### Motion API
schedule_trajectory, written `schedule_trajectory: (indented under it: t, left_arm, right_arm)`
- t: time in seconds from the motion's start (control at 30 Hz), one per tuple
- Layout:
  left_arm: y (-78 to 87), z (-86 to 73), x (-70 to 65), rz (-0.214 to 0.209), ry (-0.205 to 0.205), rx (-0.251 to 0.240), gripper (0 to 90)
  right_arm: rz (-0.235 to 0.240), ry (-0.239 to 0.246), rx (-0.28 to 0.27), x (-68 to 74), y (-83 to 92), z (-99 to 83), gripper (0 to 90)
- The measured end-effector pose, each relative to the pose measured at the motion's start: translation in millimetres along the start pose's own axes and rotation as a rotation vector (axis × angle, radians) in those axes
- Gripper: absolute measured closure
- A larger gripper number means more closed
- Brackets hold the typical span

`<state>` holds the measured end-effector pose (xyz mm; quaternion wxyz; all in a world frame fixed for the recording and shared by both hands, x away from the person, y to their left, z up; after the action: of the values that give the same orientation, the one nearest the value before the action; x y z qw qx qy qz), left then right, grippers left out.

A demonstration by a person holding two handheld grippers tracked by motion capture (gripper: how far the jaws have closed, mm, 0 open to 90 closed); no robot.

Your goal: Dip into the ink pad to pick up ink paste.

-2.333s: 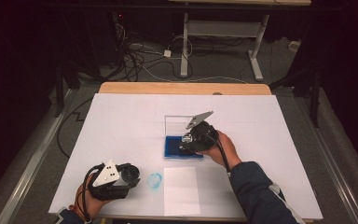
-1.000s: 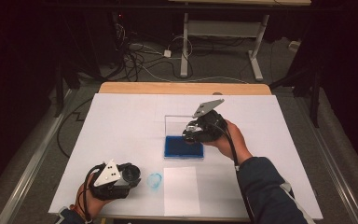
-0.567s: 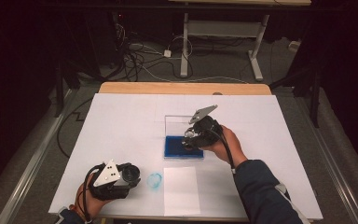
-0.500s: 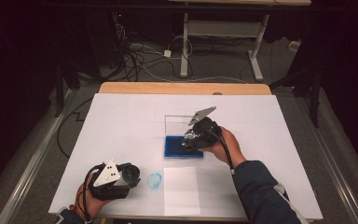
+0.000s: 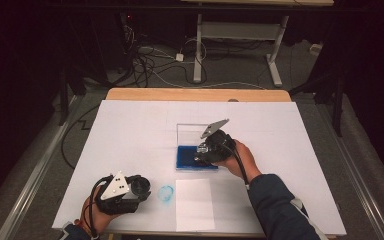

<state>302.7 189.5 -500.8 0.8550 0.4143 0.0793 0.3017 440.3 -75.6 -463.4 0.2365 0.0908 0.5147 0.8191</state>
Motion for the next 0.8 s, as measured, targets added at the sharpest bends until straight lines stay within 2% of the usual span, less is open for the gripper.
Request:
schedule_trajectory:
  t: [0.13,0.2,0.47,0.6,0.8]
  left_arm:
    - [-0.6,0.1,-0.9,-0.003,-0.004,0.004,36.2]
    - [-0.7,0.1,-0.9,-0.004,-0.003,0.003,36.2]
    - [-0.8,0.1,-1.3,-0.007,-0.003,0.004,36.1]
    - [-0.5,-0.3,-1.3,-0.008,-0.001,0.004,36.2]
    - [-0.5,-0.4,-1.1,-0.008,-0.001,0.005,36.2]
  right_arm:
    - [-0.024,0.023,0.006,1.1,-0.1,0.4,56.4]
    - [-0.030,0.016,0.003,2.1,-0.1,-0.3,56.5]
    - [-0.018,0.003,-0.012,1.3,-0.7,-2.2,56.5]
    - [0.014,-0.014,-0.024,-2.5,-1.2,-3.2,56.5]
    - [-0.023,0.006,-0.011,1.3,-1.4,-1.4,56.5]
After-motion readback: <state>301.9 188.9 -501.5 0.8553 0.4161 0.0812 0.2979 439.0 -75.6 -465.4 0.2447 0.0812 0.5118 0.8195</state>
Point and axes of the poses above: each handheld gripper's, and its own axes: y roughly backward along the jaws, z roughly out of its top, x roughly to its left, the point moved 5 cm from there along -y, roughly forward along the jaws, and after that the axes turned 12 degrees about x, right-handed, at the moved point
